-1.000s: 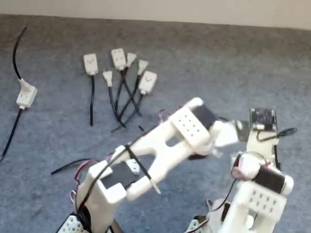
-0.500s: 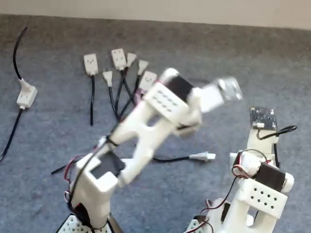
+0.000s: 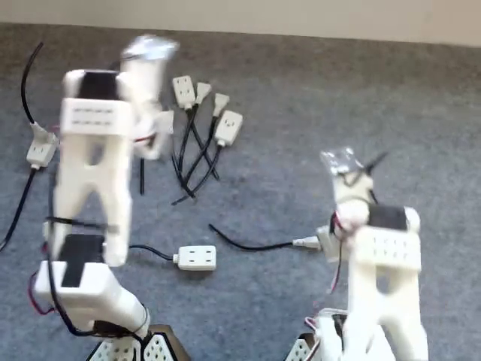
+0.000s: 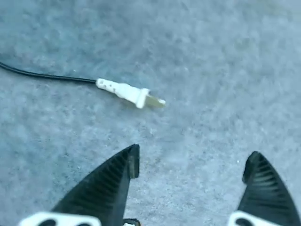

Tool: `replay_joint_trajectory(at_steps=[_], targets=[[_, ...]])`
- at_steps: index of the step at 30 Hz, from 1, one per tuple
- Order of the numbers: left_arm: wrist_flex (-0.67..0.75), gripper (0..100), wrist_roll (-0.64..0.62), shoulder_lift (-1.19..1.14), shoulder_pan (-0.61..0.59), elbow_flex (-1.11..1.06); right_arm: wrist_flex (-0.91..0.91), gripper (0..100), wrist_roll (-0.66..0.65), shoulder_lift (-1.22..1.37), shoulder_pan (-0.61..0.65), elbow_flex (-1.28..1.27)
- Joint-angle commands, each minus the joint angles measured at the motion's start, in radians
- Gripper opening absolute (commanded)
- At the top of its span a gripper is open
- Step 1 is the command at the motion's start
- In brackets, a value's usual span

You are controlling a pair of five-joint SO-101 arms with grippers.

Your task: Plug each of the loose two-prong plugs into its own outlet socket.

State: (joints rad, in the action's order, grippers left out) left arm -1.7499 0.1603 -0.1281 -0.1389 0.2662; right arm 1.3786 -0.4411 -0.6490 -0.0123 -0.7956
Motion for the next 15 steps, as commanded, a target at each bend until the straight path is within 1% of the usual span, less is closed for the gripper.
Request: replay_joint_trajectory(at_steps=[1, 5, 6, 7, 9, 11, 14, 15], targets=[[0.101, 21, -0.011, 0.056, -0.091, -0.209, -0.002, 33.2, -0.021, 0.163, 0.051, 0.197], [0.327, 21, -0.011, 0.108, -0.111, -0.513, -0.001, 33.2, -0.023, 0.266, 0.053, 0.329], [0.390, 21, -0.011, 0.134, -0.110, -0.591, 0.005, 33.2, -0.035, 0.286, 0.053, 0.348], [0.454, 20, -0.011, 0.162, -0.107, -0.671, 0.010, 33.2, -0.080, 0.302, 0.053, 0.354], [0.583, 20, -0.008, 0.231, -0.107, -0.837, 0.044, 33.2, -0.192, 0.332, 0.053, 0.354], [0.698, 20, 0.040, 0.309, -0.108, -0.980, 0.087, 33.2, -0.307, 0.352, 0.053, 0.352], [0.802, 20, 0.086, 0.420, -0.107, -1.136, 0.143, 33.2, -0.589, 0.364, 0.053, 0.352], [0.830, 20, 0.087, 0.452, -0.105, -1.175, 0.159, 33.2, -0.652, 0.367, 0.062, 0.352]])
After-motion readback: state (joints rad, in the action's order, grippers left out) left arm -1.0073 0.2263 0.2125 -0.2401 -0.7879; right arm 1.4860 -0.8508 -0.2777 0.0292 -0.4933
